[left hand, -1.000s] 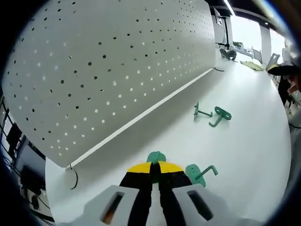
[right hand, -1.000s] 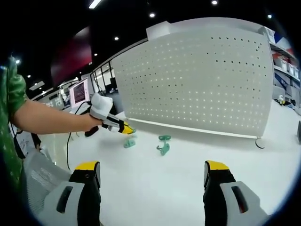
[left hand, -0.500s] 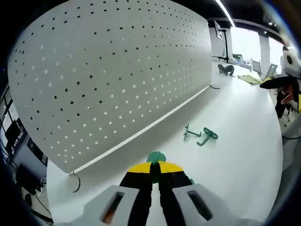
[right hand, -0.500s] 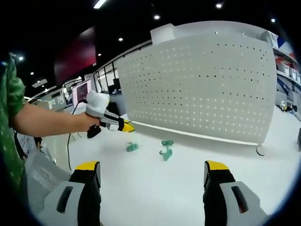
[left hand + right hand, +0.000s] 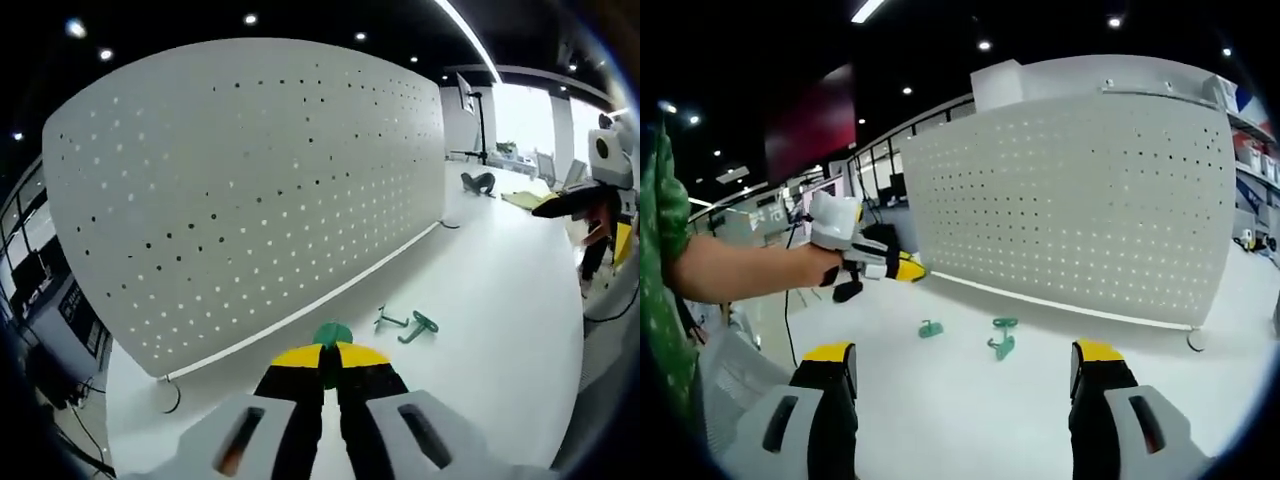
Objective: Insert the hook assembly into the mounting plate slot until the hook locks in place.
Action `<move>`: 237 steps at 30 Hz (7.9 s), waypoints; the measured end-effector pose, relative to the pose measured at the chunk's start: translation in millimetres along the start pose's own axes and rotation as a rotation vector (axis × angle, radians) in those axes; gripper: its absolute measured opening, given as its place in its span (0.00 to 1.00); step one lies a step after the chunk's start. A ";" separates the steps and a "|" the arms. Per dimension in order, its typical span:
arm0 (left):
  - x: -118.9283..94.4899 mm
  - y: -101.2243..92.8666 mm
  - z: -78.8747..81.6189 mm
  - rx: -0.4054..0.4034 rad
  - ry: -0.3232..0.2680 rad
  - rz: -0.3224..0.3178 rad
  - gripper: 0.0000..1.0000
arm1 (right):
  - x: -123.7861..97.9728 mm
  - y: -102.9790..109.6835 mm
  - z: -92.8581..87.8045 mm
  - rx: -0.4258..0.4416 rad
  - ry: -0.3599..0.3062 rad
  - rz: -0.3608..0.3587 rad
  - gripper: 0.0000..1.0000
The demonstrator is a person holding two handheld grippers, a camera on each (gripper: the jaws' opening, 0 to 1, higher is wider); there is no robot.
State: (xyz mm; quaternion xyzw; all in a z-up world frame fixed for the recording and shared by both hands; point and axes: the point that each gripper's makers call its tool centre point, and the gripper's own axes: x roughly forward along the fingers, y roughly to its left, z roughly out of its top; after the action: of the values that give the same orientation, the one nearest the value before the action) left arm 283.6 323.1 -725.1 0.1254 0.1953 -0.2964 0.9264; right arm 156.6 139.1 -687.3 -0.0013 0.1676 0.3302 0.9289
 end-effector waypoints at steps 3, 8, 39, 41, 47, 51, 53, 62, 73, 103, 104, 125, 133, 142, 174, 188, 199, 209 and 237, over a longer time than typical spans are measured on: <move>-9.5 -4.5 10.5 0.000 -0.033 -0.002 0.04 | -0.4 3.2 6.6 -0.013 -0.008 0.006 0.90; -24.7 -10.2 26.7 -0.008 -0.086 0.000 0.04 | -1.5 8.0 18.4 -0.034 -0.027 0.013 0.89; -100.9 -61.7 85.6 -0.017 -0.301 -0.036 0.04 | -11.6 49.8 70.4 -0.116 -0.136 0.081 0.80; -102.4 -65.4 85.4 -0.014 -0.303 -0.039 0.04 | -11.8 50.7 71.4 -0.108 -0.141 0.085 0.80; -104.1 -71.7 85.3 -0.017 -0.306 -0.050 0.04 | -12.3 53.5 76.4 -0.105 -0.156 0.093 0.77; -104.8 -74.1 86.1 -0.015 -0.309 -0.055 0.04 | -12.2 55.6 77.1 -0.109 -0.157 0.099 0.76; -105.1 -74.9 87.0 -0.014 -0.310 -0.055 0.04 | -12.2 55.9 77.4 -0.109 -0.158 0.100 0.76; -107.0 -77.8 91.2 -0.006 -0.317 -0.061 0.04 | -14.1 59.7 82.6 -0.106 -0.176 0.109 0.69; -106.7 -86.4 94.3 0.000 -0.322 -0.081 0.04 | -14.1 65.7 85.3 -0.112 -0.185 0.136 0.53; -104.0 -120.4 94.7 0.001 -0.319 -0.149 0.04 | -1.1 76.7 88.7 -0.095 -0.176 0.178 0.18; -103.6 -121.8 94.4 0.001 -0.318 -0.152 0.04 | -0.8 76.7 88.7 -0.094 -0.175 0.178 0.17; -102.9 -146.1 97.0 0.001 -0.322 -0.205 0.04 | 3.8 76.3 84.1 -0.011 -0.152 0.191 0.08; -103.4 -150.6 98.3 0.001 -0.325 -0.214 0.04 | 2.9 75.1 83.9 0.010 -0.155 0.192 0.06; -102.7 -152.2 99.3 0.004 -0.326 -0.218 0.04 | 4.2 73.3 83.7 0.026 -0.157 0.188 0.01; -99.8 -153.5 96.7 0.019 -0.313 -0.221 0.03 | 4.5 74.8 84.1 -0.050 -0.141 0.161 0.00; -98.6 -152.5 96.7 0.016 -0.310 -0.216 0.03 | 4.5 72.3 83.4 -0.048 -0.141 0.157 0.14; -99.1 -148.1 95.3 0.019 -0.304 -0.206 0.03 | 1.1 73.1 85.0 -0.032 -0.147 0.179 0.39; -100.7 -144.9 95.9 0.017 -0.306 -0.194 0.03 | -2.8 81.2 83.4 -0.025 -0.155 0.211 0.55; -88.3 -130.6 91.6 -0.028 -0.287 -0.126 0.03 | -13.8 75.1 63.0 -0.054 -0.079 0.258 0.85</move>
State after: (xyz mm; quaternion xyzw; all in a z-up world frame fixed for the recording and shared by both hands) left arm 165.8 231.8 -620.0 0.0563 0.0726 -0.3659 0.9261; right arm 120.0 196.4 -615.3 0.0082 0.1208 0.4509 0.8843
